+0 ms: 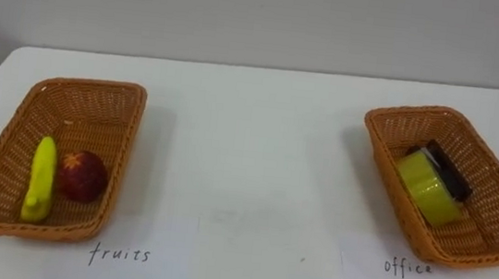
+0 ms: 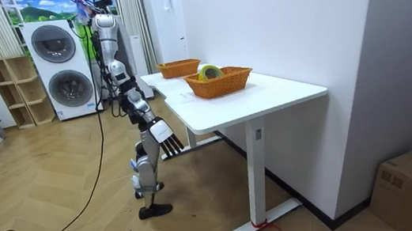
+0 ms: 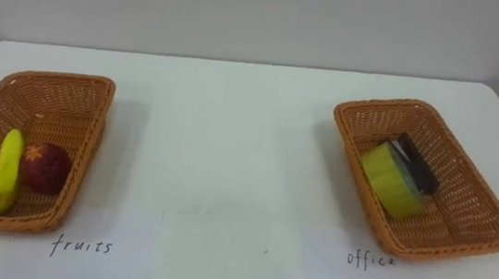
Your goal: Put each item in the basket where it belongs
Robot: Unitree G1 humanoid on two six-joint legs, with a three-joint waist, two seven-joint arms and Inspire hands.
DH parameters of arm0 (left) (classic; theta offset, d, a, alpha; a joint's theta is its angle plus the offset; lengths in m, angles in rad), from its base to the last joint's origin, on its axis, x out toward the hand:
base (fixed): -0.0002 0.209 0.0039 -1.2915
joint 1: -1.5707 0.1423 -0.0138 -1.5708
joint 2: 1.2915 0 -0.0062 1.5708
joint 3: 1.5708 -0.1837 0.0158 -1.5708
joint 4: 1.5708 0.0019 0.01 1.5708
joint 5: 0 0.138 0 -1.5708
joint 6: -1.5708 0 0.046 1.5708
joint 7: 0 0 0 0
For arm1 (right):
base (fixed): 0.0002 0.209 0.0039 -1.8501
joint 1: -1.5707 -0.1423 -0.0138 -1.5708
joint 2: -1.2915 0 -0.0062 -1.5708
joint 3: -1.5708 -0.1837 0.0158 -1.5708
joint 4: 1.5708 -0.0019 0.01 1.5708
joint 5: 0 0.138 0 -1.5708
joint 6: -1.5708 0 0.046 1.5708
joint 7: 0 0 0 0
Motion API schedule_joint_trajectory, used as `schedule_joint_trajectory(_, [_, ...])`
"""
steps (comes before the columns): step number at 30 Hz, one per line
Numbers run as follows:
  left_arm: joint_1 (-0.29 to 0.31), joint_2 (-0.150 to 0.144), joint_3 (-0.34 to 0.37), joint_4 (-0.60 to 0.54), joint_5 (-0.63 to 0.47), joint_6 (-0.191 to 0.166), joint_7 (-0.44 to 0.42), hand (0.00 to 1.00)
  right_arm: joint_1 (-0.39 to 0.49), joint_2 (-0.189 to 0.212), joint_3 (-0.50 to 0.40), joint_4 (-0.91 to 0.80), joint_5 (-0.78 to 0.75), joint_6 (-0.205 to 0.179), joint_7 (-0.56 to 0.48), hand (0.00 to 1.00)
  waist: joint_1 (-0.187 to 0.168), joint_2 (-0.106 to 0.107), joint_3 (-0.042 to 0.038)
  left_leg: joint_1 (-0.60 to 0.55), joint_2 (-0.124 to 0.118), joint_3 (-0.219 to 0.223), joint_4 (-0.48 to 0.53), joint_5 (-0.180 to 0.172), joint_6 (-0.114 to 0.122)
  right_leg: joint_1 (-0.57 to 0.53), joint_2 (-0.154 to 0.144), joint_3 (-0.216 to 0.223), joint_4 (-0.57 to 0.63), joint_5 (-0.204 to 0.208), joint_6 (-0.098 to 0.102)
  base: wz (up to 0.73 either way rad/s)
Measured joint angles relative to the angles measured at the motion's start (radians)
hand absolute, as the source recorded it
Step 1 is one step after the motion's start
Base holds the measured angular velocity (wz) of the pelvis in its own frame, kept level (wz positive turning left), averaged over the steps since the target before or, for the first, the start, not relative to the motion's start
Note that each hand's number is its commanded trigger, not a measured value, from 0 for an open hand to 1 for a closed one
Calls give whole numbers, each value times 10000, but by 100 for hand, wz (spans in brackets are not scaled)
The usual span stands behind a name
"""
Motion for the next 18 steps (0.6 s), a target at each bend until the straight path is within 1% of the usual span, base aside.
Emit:
schedule_joint_trajectory(4, [-48,0,1,7,1,0,0,0,0,0,-1,4,23,0,82,0,-12,-32,12,3,-15,-155,7,-1,-1,65,-11,-117,-17,-2,4,11])
schedule_joint_trajectory(7, [-90,0,2,9,10,0,-31,0,-21,0,2,4,67,0,224,0,24,-50,12,3,-10,-180,10,-6,-9,71,-11,-178,-30,-5,5,2])
schedule_joint_trajectory(12, [-82,-1,13,9,161,153,-215,0,-22,-8,-11,12,122,7,426,0,22,-69,1,-1,-10,-193,13,-7,-9,78,-11,-196,-25,-4,5,0])
schedule_joint_trajectory(17, [-63,-1,17,10,179,189,-283,0,-22,-9,-14,20,161,13,483,0,19,-66,-9,0,-8,-206,33,-7,-8,87,-12,-209,1,-4,4,0])
schedule_joint_trajectory(18, [-62,-1,17,12,179,191,-294,0,-22,-9,-14,24,161,13,494,0,19,-44,-22,1,-7,-212,37,-7,-8,91,-11,-213,8,-3,4,0])
